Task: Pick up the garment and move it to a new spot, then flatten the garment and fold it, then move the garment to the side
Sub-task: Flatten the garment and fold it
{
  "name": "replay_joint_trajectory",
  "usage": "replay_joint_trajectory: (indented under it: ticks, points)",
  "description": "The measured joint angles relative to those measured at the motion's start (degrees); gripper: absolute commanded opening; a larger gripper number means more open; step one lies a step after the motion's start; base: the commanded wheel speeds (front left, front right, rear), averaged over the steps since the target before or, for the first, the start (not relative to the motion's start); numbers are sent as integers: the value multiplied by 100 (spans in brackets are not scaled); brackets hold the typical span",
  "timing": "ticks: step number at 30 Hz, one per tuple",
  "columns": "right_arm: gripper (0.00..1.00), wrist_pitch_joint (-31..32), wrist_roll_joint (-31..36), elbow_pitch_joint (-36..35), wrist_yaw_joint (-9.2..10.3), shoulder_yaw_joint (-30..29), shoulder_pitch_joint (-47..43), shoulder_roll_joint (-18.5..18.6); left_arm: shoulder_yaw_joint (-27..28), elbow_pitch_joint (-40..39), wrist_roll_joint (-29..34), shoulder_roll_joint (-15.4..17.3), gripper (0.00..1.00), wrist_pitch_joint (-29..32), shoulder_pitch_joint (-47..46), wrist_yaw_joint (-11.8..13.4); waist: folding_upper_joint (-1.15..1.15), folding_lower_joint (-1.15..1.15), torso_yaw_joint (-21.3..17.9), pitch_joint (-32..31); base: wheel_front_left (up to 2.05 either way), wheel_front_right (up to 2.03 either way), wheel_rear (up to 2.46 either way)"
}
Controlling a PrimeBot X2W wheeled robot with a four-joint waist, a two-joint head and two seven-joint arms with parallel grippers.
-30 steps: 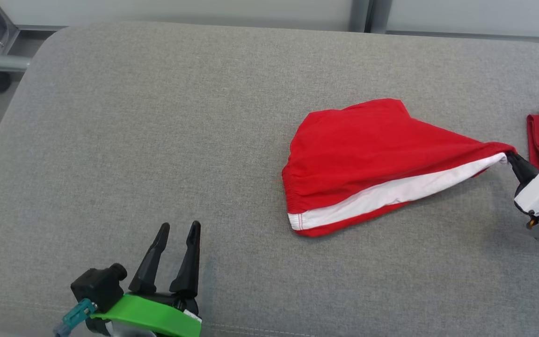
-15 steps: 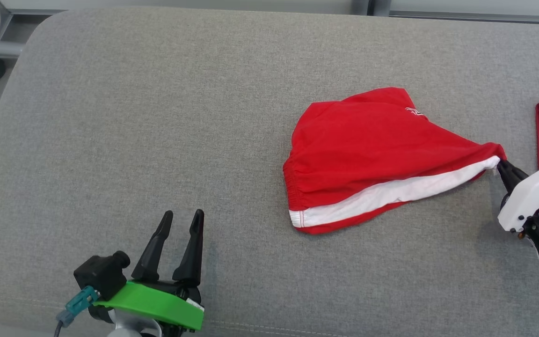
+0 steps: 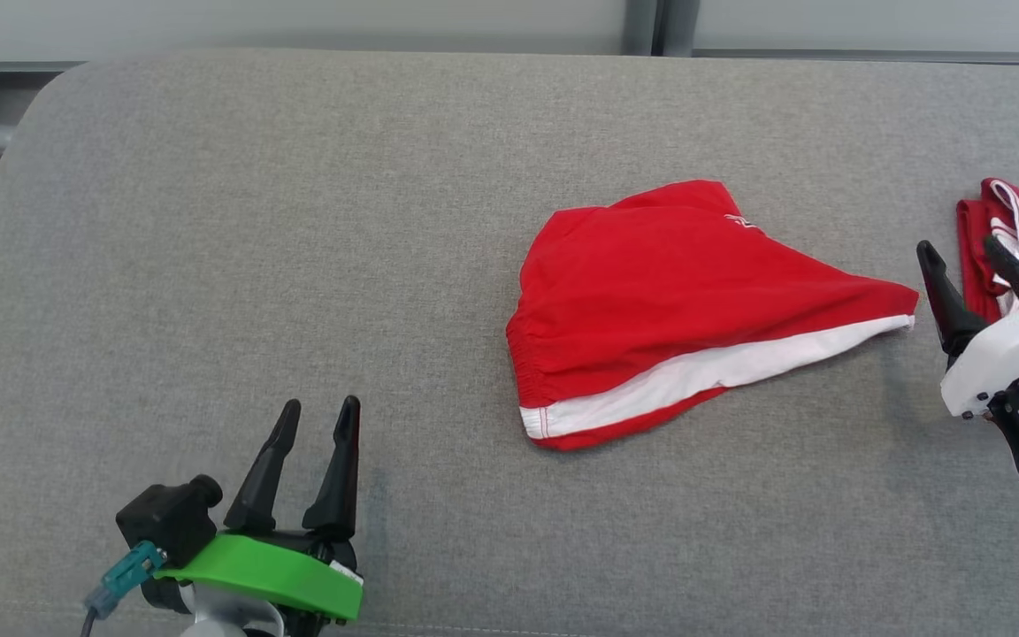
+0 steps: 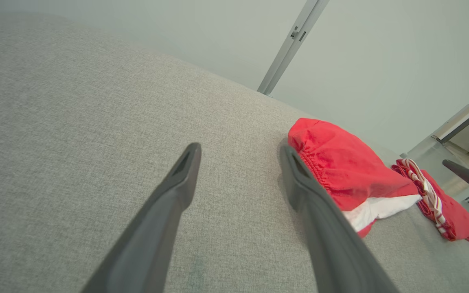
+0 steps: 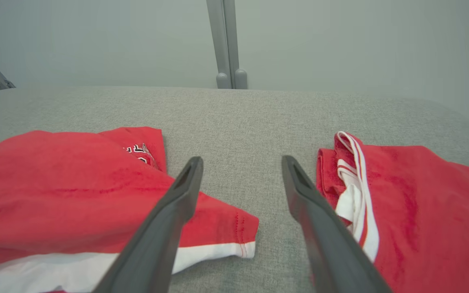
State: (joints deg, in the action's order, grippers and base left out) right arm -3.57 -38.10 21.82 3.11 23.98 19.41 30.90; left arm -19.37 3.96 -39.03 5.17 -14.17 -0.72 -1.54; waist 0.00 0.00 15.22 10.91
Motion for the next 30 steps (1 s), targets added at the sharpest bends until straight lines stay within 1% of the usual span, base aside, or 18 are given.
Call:
replay_joint_trajectory:
  ticks: [1,2,5,7,13,14,17,18,19,21,30]
  points:
    - [100,-165,60,-53,9,-3,-3,1,35,0,20,52,100,0,6,1,0,0,-77,-48,0,0,0]
    - [100,-252,90,-79,42,-7,-13,0,46,1,46,83,100,0,9,1,0,0,-118,-73,0,0,0]
    - [100,-447,119,-151,52,-7,-158,-13,92,2,55,132,100,0,29,13,0,0,-242,-159,0,0,0]
    - [100,-522,159,-191,59,27,-305,-52,107,2,56,157,100,-1,85,57,0,0,-336,-211,0,0,0]
    - [100,-753,260,-226,119,201,-823,-236,84,83,76,193,100,0,244,58,0,0,-616,-375,0,0,0]
    - [100,-758,270,-226,155,229,-927,-260,79,97,76,193,100,-1,257,58,0,0,-650,-414,0,0,0]
    - [100,-838,286,-241,160,253,-1218,-353,74,126,102,222,100,0,372,70,0,0,-730,-554,0,0,0]
    - [100,-873,286,-270,164,240,-1294,-386,81,130,120,249,100,0,433,123,0,0,-753,-602,0,0,0]
    - [100,-898,288,-300,210,240,-1339,-409,97,141,135,287,100,-1,499,142,0,0,-776,-648,0,0,0]
    - [100,-929,355,-363,256,237,-1421,-408,120,165,149,336,100,-1,633,182,0,0,-824,-734,0,0,0]
    - [100,-1001,434,-534,312,177,-1867,-442,89,129,250,402,100,-1,808,240,0,0,-968,-966,0,0,0]
